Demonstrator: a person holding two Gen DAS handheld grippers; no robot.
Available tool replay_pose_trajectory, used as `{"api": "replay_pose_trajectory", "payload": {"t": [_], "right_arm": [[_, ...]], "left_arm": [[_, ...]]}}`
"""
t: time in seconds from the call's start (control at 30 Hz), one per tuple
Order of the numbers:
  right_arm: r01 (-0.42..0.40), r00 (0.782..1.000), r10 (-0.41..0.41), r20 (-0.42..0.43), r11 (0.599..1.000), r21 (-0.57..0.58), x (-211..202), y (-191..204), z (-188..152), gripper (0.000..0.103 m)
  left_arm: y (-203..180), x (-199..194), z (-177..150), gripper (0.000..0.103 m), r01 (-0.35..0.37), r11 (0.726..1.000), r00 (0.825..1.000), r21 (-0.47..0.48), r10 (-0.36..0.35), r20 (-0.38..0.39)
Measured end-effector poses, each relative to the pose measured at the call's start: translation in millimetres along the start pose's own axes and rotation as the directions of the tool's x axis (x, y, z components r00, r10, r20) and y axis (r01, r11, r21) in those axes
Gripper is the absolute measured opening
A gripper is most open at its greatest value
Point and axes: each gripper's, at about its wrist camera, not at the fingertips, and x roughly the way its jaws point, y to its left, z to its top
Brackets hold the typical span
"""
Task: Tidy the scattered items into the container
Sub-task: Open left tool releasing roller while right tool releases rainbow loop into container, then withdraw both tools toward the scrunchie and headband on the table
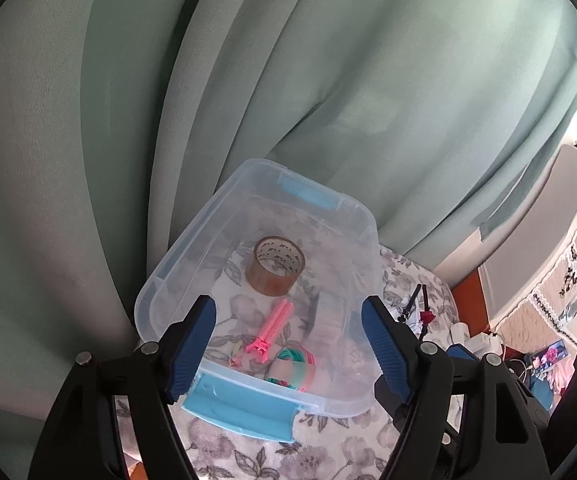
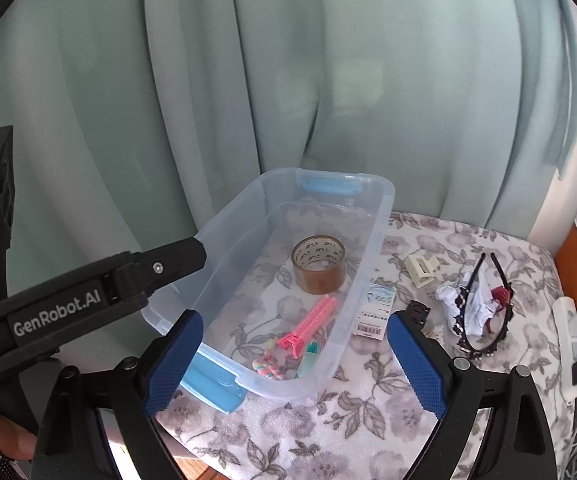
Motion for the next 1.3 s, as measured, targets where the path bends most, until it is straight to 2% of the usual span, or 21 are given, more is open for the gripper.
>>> {"api": "replay_pose_trajectory", "payload": {"t": [0.17, 0.27, 0.43, 0.77, 0.93, 1.13, 1.3], "right_arm": [[0.004, 0.999, -0.005, 0.032, 1.000, 0.031, -18.5, -11.0, -6.0, 0.095], [0.006, 0.998, -0.009, 0.057, 0.998, 0.056, -29.6, -20.5, -10.2, 0.095], [0.008, 0.993, -0.021, 0.117, 0.994, 0.107, -54.4, -42.4, -18.7, 0.095], [0.046, 0.977, -0.092, 0.192, 0.972, 0.232, -103.4, -106.0, -46.0, 0.097], [0.081, 0.966, -0.154, 0.208, 0.944, 0.321, -121.8, -146.6, -59.9, 0.097], [0.116, 0.956, -0.212, 0.201, 0.907, 0.405, -136.0, -187.5, -76.2, 0.097], [0.133, 0.959, -0.229, 0.167, 0.884, 0.447, -133.3, -210.2, -91.3, 0.097]], "left_arm": [[-16.2, -10.8, -7.1, 0.077, -0.009, 0.999, 1.000, 0.044, 0.008, 0.011], [-29.0, -19.1, -11.6, 0.084, -0.021, 0.997, 0.999, 0.075, 0.019, 0.026], [-57.4, -33.0, -21.8, 0.085, -0.049, 0.988, 0.997, 0.144, 0.040, 0.061], [-124.1, -42.5, -47.8, 0.091, -0.014, 0.962, 0.995, 0.274, -0.013, 0.098], [-151.3, -41.1, -60.3, 0.097, -0.015, 0.944, 0.992, 0.330, -0.027, 0.121], [-173.1, -23.6, -75.4, 0.098, 0.014, 0.931, 0.997, 0.365, -0.039, 0.061], [-183.2, -4.7, -90.5, 0.098, 0.019, 0.918, 1.000, 0.395, -0.020, -0.001]]}}
